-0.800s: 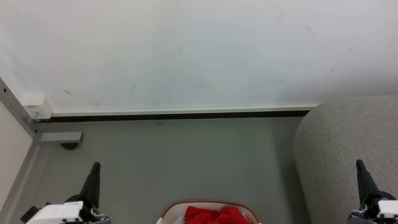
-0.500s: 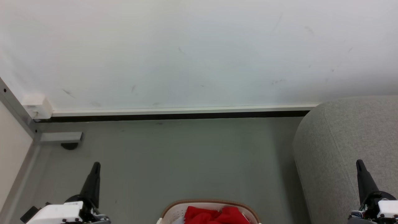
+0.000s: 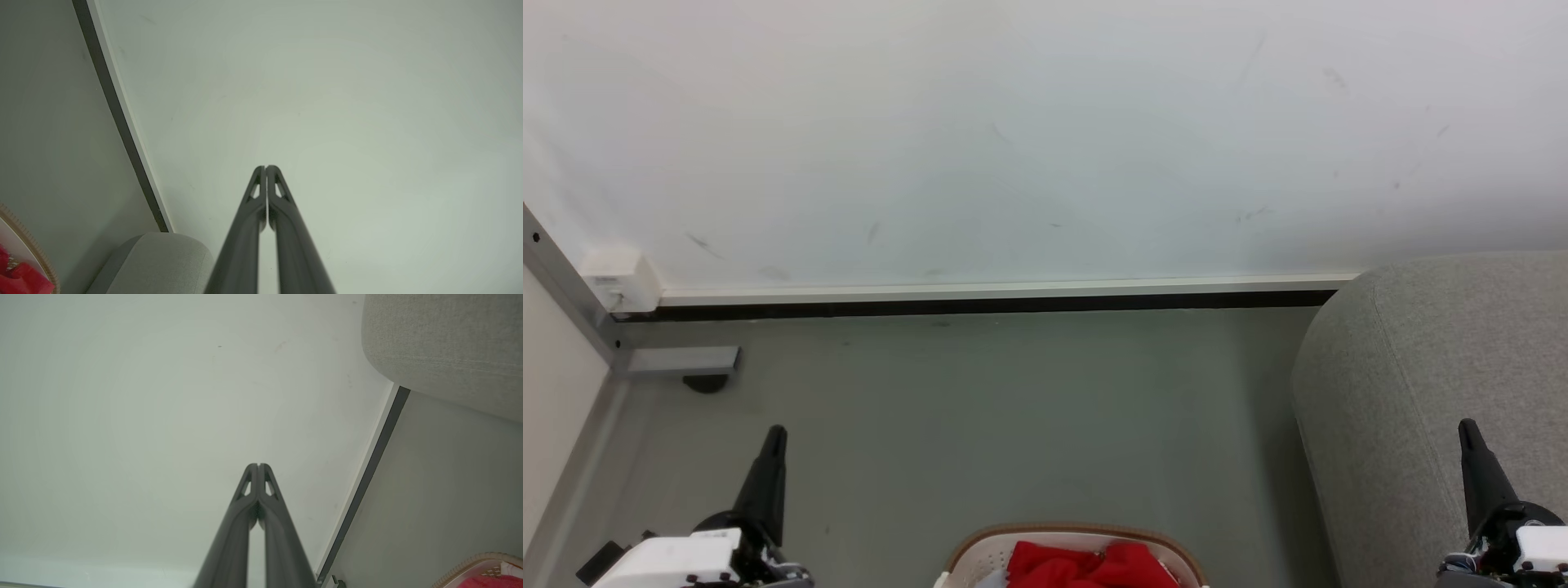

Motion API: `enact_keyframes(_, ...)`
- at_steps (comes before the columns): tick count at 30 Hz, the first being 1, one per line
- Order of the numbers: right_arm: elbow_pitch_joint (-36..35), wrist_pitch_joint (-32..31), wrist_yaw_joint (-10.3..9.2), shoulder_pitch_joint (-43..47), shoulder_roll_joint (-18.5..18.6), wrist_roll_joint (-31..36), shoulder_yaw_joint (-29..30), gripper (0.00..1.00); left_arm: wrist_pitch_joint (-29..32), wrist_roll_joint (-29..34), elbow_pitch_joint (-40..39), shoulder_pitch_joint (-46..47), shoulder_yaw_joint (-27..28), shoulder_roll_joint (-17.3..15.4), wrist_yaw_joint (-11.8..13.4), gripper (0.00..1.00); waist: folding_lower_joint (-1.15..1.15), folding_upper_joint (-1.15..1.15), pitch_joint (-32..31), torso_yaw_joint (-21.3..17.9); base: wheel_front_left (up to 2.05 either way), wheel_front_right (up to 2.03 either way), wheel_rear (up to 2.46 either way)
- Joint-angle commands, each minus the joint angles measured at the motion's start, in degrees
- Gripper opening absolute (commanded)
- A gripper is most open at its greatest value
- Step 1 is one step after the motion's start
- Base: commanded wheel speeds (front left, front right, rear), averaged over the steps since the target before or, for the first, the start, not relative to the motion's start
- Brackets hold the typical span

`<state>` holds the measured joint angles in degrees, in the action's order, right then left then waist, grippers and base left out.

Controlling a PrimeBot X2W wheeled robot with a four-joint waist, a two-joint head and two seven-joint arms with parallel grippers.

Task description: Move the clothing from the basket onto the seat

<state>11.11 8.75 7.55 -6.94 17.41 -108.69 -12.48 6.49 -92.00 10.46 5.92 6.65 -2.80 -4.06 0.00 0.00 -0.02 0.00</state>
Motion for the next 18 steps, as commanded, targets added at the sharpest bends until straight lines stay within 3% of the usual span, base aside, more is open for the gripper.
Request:
enact_keyframes(1,-0.17,0.31,-0.13,-0.18,0.31,-0.52,0.0,0.0,0.19,-0.75,-0.18,0.37,0.07,-0.12,-0.04,0.0,0.0,0.0,0.0,0.0,0.0,0.0,0.0)
enact_keyframes(17,-0.22,0.33,-0.13,-0.2,0.37,-0.52,-0.11,0.0,0.19,-0.75,-0.18,0.37,0.07,-0.12,-0.04,0.0,0.0,0.0,0.0,0.0,0.0,0.0,0.0)
enact_keyframes(18,-0.02,0.18,0.0,0.01,0.1,-0.17,-0.07,1.0,-0.01,0.0,0.0,0.0,-0.01,0.0,0.0,1.0,0.0,0.0,0.0,0.0,0.0,0.0,0.0)
